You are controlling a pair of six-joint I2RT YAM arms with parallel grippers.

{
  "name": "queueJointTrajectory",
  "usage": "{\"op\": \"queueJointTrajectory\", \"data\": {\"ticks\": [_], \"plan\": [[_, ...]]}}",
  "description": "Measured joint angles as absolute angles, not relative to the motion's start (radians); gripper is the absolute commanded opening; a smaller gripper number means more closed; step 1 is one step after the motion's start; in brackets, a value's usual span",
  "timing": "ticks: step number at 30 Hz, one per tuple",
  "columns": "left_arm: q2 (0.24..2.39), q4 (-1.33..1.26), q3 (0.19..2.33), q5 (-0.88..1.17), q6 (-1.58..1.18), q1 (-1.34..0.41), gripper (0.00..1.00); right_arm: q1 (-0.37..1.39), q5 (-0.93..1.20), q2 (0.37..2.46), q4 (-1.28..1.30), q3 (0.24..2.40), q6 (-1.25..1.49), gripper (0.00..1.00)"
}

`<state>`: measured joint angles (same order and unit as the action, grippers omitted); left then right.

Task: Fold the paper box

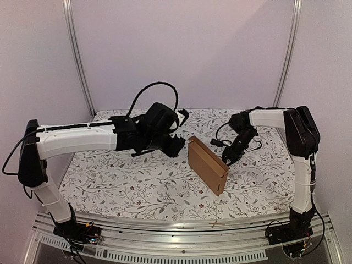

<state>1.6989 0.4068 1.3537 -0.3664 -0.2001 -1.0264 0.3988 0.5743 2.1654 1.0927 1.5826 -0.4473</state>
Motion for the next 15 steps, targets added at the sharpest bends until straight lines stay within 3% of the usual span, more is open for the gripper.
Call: {"op": "queueJointTrajectory", "data": {"ticks": [6,8,9,10,15], "plan": [[1.791,0.516,1.608,-0.202,-0.027,-0.913,0.62,0.326,0.535,1.969,1.087,1.521,-0.516,0.57],[1.844,0.553,1.678,-0.142,0.017,-0.880,0.63,0.314,0.526,1.875,1.079,1.487,-0.552,0.70],[1.871,0.569,1.708,-0.120,0.038,-0.868,0.63,0.312,0.526,1.830,1.077,1.471,-0.562,0.89],[1.900,0.587,1.736,-0.094,0.057,-0.860,0.62,0.311,0.526,1.769,1.058,1.440,-0.585,0.98],[2.032,0.680,1.873,-0.006,0.137,-0.846,0.56,0.297,0.540,1.428,0.927,1.264,-0.562,0.99]]}}
